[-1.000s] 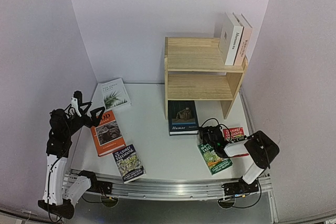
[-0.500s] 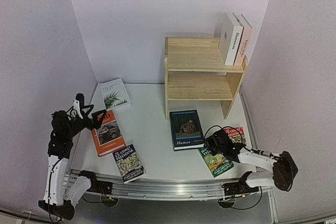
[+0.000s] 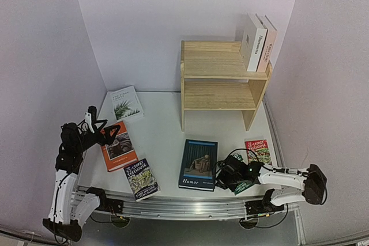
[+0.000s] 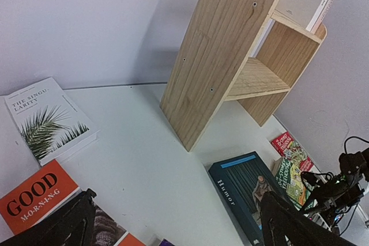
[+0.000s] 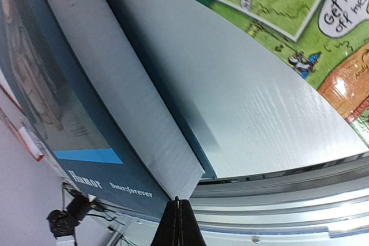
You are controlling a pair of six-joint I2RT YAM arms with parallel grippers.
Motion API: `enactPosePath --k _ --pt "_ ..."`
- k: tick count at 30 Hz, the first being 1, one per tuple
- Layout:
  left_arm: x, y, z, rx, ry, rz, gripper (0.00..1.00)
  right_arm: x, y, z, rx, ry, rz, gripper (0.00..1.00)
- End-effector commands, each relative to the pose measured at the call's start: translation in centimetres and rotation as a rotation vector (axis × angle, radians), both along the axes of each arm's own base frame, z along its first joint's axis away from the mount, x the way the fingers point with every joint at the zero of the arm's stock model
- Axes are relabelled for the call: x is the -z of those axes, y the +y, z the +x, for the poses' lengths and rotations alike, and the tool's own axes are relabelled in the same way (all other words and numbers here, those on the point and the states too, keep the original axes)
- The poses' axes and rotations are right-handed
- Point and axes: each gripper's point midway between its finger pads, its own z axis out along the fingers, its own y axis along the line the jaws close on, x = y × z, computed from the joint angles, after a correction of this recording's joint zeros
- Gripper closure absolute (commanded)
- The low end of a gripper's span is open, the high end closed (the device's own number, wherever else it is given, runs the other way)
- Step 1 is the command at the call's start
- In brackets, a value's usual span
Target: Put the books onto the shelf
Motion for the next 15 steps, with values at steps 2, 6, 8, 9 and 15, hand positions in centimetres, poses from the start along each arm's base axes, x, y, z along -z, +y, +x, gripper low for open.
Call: enactPosePath --k 2,6,8,9,15 --pt "-0.4 -0.7 -0.2 0.049 -0.025 -0.006 0.0 -1.0 1.9 -1.3 -0.174 0.045 0.015 0.79" --pt "1.4 -1.5 -0.8 0.124 -0.008 0.036 0.01 -1.8 1.4 -0.3 -0.185 -0.02 0.025 0.46" --pt "3.4 -2.0 -1.0 0.171 0.049 0.054 0.01 -2.9 0.8 1.7 -0.171 -0.093 0.035 0.31" --pt "4.2 -2.4 -1.2 0.198 0.072 0.063 0.01 -3.3 0.3 3.1 -0.153 -0.126 0.033 0.27" --pt "8.7 -6.3 -3.9 0.398 0.171 0.17 0.0 -3.0 0.5 10.0 -0.225 -0.237 -0.062 0.21"
